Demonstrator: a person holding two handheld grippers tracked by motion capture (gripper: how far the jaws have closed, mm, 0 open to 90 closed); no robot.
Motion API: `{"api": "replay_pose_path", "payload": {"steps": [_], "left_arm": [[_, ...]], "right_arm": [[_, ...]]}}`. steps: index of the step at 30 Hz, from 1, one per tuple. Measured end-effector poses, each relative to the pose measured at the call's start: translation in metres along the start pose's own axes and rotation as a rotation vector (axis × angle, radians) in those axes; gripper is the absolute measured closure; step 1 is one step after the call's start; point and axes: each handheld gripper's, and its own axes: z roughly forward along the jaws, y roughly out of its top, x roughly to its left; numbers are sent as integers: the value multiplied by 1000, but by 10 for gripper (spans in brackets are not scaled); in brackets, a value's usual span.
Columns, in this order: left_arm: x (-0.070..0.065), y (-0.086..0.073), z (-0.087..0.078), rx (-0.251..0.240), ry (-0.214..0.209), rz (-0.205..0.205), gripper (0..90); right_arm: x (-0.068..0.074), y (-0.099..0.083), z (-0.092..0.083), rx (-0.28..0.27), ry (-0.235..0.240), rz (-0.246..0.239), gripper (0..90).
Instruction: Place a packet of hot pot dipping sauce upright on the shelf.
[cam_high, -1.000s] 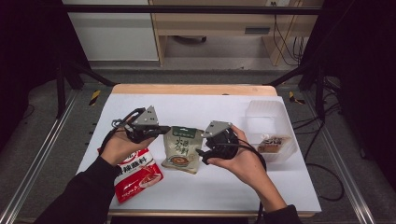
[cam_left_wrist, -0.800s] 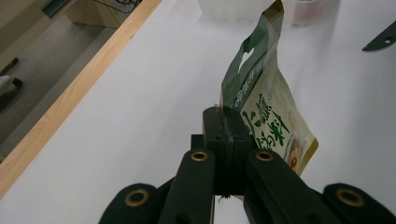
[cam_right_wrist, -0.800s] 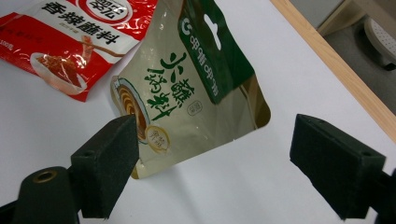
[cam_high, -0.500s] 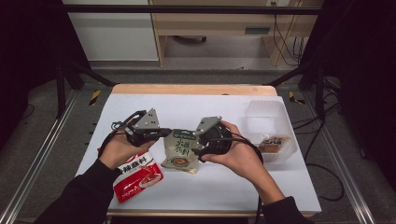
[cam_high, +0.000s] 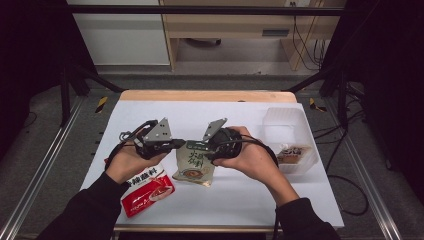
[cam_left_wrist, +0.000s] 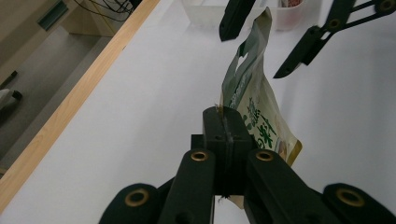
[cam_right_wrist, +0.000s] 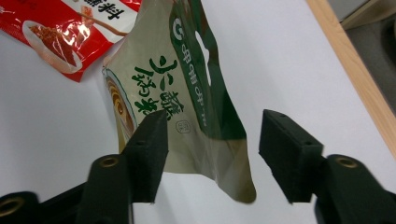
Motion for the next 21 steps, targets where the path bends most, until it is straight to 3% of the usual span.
{"api": "replay_pose_path", "payload": {"steps": [13,21], "left_arm": [[-3,4,-1,-3,-9,11,900],[-3,2,-1,4,-15,10,900]], "right_arm": [[-7,8,15,70,93,-47,649],[-7,9,19,82,99,-58,864]]}}
